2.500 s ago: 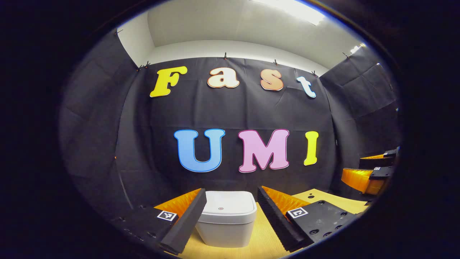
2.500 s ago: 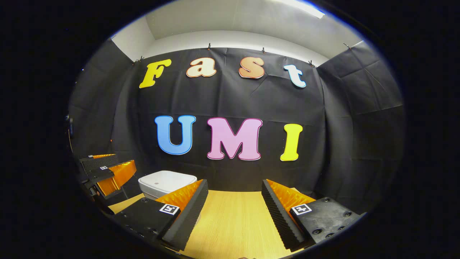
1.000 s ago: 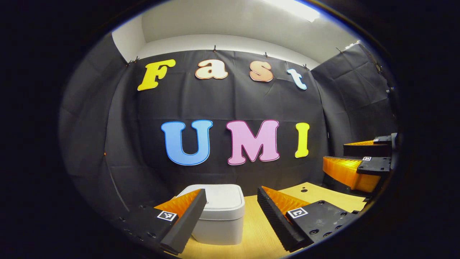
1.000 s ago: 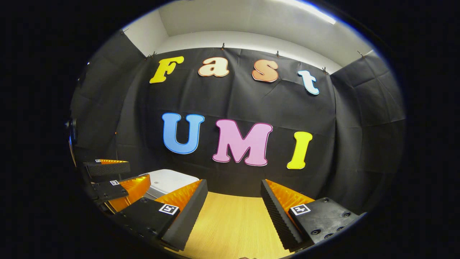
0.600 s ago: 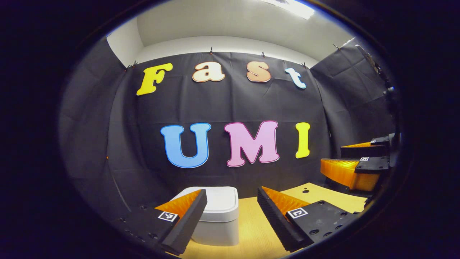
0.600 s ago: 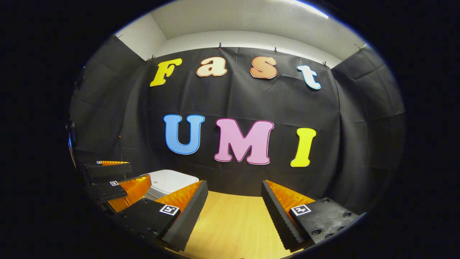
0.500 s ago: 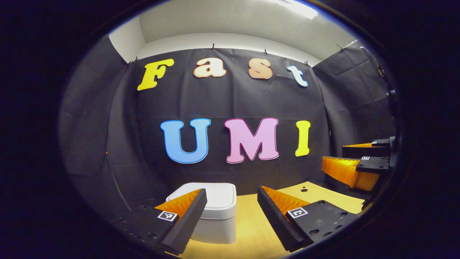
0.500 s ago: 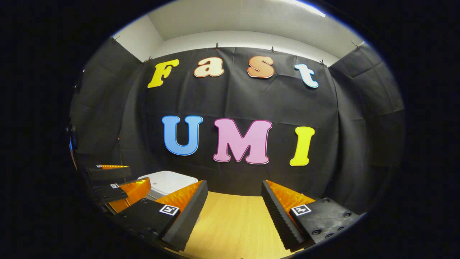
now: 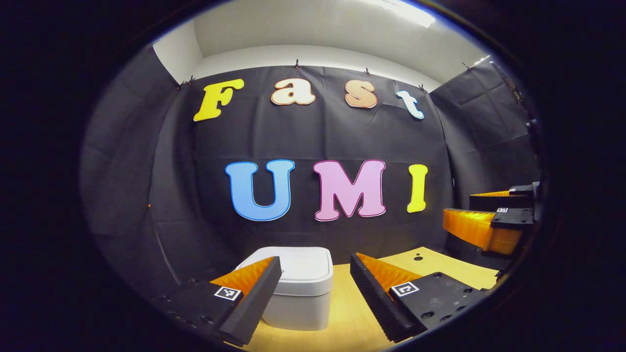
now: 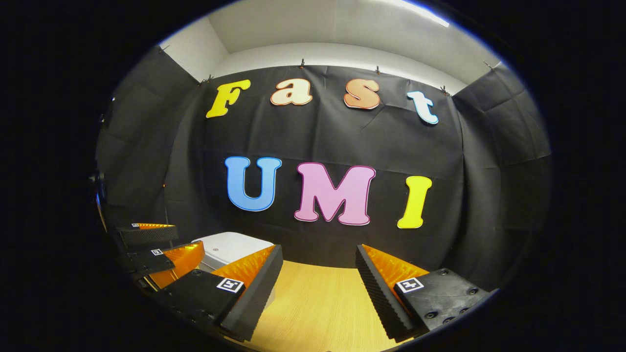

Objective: Press the lid of the desktop garbage bin to open it, pick up the crumpled paper on the desktop and throw it into the bin, then pick up the pop can on the desktop and drop it into the bin, and finally close the garbage bin lid.

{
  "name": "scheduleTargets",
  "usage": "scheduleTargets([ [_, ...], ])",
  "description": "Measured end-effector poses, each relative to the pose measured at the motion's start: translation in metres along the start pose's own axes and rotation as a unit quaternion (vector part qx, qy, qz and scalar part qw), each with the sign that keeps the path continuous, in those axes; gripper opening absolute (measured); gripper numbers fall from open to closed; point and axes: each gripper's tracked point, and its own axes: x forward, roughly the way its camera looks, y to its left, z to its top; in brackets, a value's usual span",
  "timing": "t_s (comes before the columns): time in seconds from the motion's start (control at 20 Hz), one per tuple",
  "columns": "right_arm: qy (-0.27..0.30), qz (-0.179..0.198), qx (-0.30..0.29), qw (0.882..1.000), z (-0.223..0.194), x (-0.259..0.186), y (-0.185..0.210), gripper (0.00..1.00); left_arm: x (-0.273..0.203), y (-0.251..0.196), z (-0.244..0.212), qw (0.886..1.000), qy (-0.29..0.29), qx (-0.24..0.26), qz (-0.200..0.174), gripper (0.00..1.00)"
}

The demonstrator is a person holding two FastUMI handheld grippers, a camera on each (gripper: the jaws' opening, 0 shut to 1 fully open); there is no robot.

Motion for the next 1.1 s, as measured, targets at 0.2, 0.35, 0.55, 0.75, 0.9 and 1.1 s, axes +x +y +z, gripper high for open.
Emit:
scheduleTargets([
  [0.2, -0.001, -0.002, 0.004, 1.0, 0.001, -0.004, 0.005, 0.96, -0.003, 0.0, 0.001, 1.0, -0.002, 0.009, -0.007, 0.95],
  [0.35, -0.002, -0.002, 0.005, 1.0, 0.0, -0.005, 0.008, 0.96, -0.003, -0.001, 0.003, 1.0, -0.006, 0.01, -0.013, 0.95],
  [0.55, -0.006, -0.001, 0.008, 1.0, 0.002, -0.003, 0.009, 0.96, -0.003, -0.003, 0.006, 1.0, -0.009, 0.012, -0.015, 0.95],
  [0.75, -0.003, 0.018, 0.012, 1.0, 0.001, 0.006, 0.016, 0.96, -0.003, 0.004, 0.008, 1.0, -0.007, 0.02, -0.003, 0.95],
  [0.9, 0.0, 0.04, 0.018, 0.999, 0.002, 0.012, 0.026, 0.96, -0.004, 0.014, 0.007, 1.0, -0.001, 0.023, 0.014, 0.95],
  [1.1, 0.022, 0.065, 0.016, 0.998, -0.007, 0.015, 0.037, 0.97, -0.004, 0.018, 0.009, 1.0, 0.001, 0.021, 0.016, 0.95],
])
